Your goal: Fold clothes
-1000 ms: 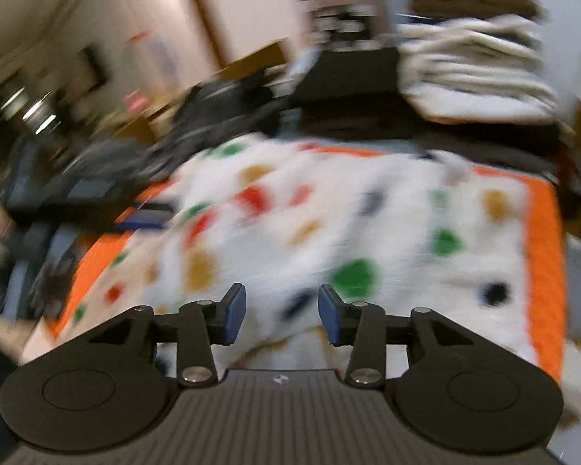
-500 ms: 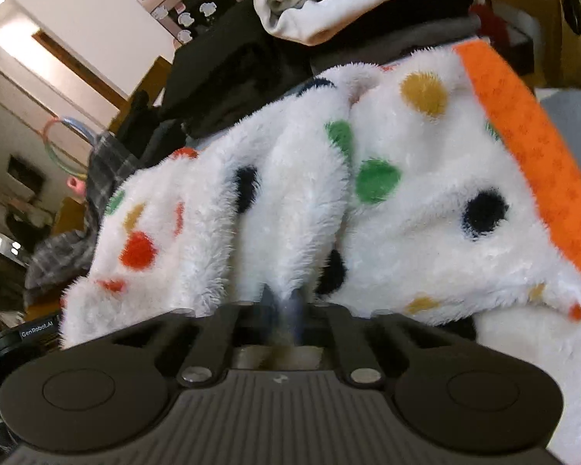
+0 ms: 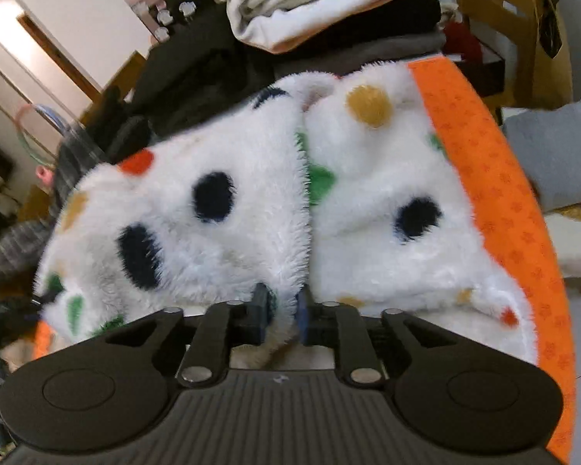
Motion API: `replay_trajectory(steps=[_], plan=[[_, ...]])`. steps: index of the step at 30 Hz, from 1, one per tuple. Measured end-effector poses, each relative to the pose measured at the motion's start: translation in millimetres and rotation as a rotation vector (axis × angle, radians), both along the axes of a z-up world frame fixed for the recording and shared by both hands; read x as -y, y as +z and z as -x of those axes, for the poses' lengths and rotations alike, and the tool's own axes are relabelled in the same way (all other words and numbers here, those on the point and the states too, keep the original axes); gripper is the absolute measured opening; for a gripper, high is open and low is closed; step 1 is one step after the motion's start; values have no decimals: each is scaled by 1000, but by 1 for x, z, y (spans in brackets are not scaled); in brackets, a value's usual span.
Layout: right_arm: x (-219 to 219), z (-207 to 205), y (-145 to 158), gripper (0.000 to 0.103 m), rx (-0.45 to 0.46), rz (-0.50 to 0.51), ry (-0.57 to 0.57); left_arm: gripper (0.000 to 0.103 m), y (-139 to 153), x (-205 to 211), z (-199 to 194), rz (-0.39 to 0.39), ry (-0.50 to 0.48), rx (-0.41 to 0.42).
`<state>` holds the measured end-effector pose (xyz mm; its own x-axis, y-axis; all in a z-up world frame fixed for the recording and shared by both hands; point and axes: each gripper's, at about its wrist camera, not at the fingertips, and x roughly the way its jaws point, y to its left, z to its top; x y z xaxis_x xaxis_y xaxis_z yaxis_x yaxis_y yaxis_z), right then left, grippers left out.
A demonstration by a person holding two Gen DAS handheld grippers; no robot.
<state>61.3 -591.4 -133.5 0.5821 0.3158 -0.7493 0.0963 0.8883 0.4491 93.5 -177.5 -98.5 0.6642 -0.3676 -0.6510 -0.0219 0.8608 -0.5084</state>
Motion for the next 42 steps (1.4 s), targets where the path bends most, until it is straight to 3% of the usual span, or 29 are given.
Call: replay_trajectory(steps=[3,7,13,16,19,24,28,32,34,37,39,42], plan=[[0,1,16,36,48,63,-2,41,14,-8,5,12,29,65],[-11,2,48,36,183,185,31,44,38,-6,2,4,25,160],[-57,-6,74,36,405,104,301,46,47,46,-9,-55,-212,275],[-84,-23,66,36,406,107,423,46,39,74,-16,-99,-292,291],[-102,-37,53,36,391,141,473,46,27,85,-30,-150,-266,275],[-108,-69,23,36,352,195,443,43,5,69,-53,-204,-159,202],[-108,-90,-8,35,297,189,432,36,-23,61,-71,-223,-146,113],[-109,-97,-31,34,290,183,438,36,-35,64,-77,-242,-167,125],[-109,-98,-26,34,284,182,440,38,-29,65,-78,-233,-175,128],[-107,-92,-4,35,312,173,424,44,-17,54,-77,-157,-175,141],[-101,-81,14,38,346,163,411,51,-4,43,-71,-102,-172,157],[-88,-59,37,44,390,134,375,60,14,26,-56,-83,-144,172]])
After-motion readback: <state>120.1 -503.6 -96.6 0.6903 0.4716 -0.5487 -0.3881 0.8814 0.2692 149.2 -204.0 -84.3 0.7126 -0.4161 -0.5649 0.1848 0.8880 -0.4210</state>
